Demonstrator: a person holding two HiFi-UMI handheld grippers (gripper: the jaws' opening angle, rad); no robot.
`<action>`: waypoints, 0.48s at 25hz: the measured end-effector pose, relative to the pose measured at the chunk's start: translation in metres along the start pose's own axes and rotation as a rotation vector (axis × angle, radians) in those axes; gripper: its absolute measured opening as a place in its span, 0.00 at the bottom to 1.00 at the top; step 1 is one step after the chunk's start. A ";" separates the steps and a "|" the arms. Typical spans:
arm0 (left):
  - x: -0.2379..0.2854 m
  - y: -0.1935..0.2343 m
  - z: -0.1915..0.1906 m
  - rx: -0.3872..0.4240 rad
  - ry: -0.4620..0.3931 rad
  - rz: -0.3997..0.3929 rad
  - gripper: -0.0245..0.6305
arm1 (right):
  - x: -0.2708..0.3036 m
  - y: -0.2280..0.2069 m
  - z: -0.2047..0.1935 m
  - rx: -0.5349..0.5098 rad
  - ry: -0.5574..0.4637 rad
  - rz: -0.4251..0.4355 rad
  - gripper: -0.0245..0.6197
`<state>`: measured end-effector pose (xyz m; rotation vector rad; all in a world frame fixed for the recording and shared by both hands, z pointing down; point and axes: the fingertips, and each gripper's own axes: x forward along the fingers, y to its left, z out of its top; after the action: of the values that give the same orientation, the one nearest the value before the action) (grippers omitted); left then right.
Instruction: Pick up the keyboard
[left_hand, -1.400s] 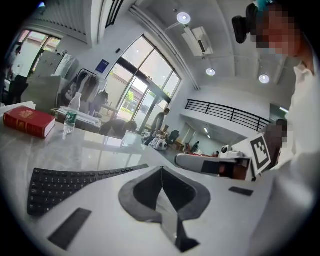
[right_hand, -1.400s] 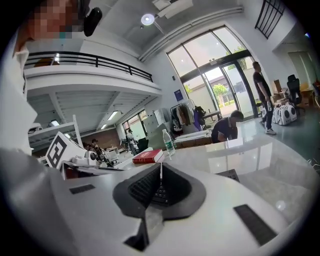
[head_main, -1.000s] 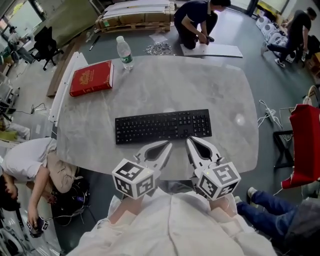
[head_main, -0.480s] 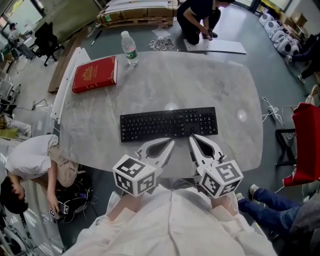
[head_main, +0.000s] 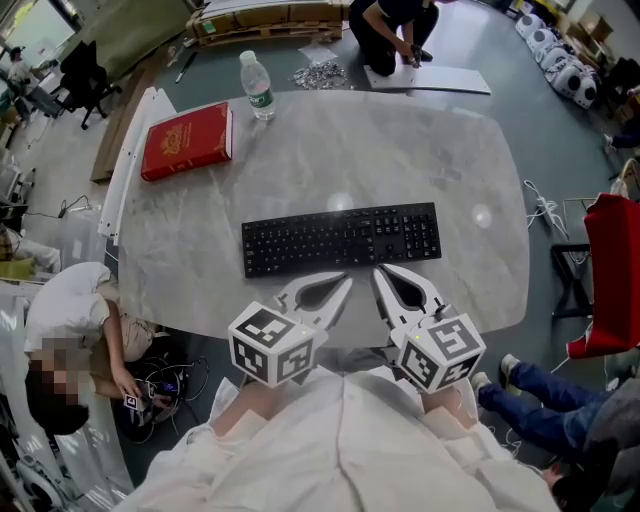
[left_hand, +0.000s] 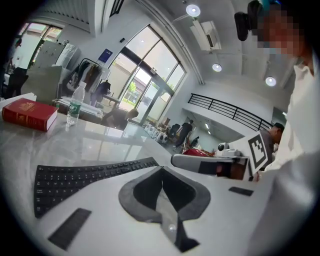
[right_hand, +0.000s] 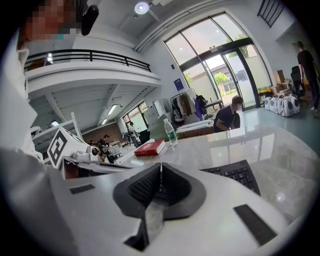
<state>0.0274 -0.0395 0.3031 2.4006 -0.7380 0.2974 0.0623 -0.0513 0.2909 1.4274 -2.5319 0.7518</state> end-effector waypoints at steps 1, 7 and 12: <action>0.001 0.000 0.000 -0.002 0.001 -0.004 0.06 | 0.001 0.000 0.000 0.001 0.001 0.000 0.09; 0.009 0.004 -0.001 -0.018 0.003 -0.017 0.06 | 0.003 -0.013 -0.002 0.007 0.017 -0.020 0.09; 0.014 0.013 -0.005 -0.039 0.012 -0.012 0.06 | 0.006 -0.023 -0.008 0.013 0.042 -0.033 0.09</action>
<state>0.0307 -0.0512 0.3189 2.3632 -0.7175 0.2896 0.0776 -0.0617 0.3076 1.4377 -2.4708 0.7861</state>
